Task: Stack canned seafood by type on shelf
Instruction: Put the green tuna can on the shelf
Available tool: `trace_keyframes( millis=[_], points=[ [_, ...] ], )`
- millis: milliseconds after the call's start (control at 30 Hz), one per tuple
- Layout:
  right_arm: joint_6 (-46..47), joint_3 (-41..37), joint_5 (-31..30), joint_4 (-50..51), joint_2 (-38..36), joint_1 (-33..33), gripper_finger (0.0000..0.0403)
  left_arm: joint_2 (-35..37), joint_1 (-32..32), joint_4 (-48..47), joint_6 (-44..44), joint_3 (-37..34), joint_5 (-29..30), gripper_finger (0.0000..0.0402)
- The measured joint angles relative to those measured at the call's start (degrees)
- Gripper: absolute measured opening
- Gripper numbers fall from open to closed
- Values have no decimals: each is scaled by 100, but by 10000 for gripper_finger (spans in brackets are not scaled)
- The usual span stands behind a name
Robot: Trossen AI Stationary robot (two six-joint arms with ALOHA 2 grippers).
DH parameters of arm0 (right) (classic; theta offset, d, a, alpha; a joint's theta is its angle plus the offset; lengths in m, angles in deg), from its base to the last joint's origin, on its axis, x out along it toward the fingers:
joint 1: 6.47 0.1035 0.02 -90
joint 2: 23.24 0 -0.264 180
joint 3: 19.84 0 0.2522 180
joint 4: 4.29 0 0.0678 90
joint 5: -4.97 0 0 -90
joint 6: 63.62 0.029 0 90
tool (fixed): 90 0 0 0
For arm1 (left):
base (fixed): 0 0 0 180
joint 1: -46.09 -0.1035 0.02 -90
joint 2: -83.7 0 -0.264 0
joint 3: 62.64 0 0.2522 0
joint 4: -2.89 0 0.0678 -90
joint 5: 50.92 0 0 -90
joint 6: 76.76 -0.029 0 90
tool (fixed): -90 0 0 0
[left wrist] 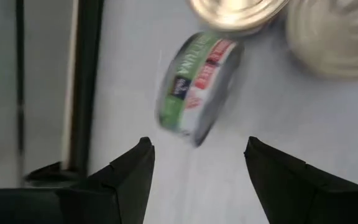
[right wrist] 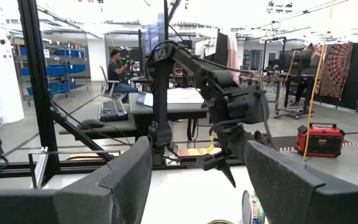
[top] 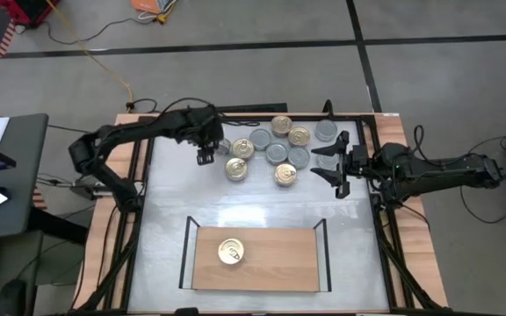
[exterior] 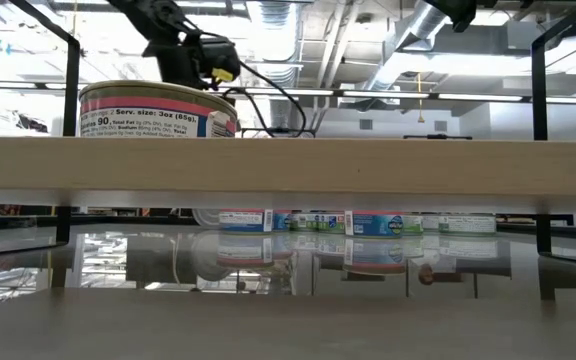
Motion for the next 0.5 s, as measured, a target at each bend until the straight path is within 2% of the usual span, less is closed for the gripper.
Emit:
trace_keyframes(
  millis=[167, 367, 500],
  points=[
    [-2, 0, 0, 15, 0, -2, 282, -361, 42, -635, -486, 592, 86, 240],
    [0, 0, 0, -36, 0, -2, 282, -847, -66, -938, -559, 1140, -629, 240],
    [0, 0, 0, -41, 0, -2, 282, -1105, -90, -912, -681, 1347, -532, 240]
  ],
)
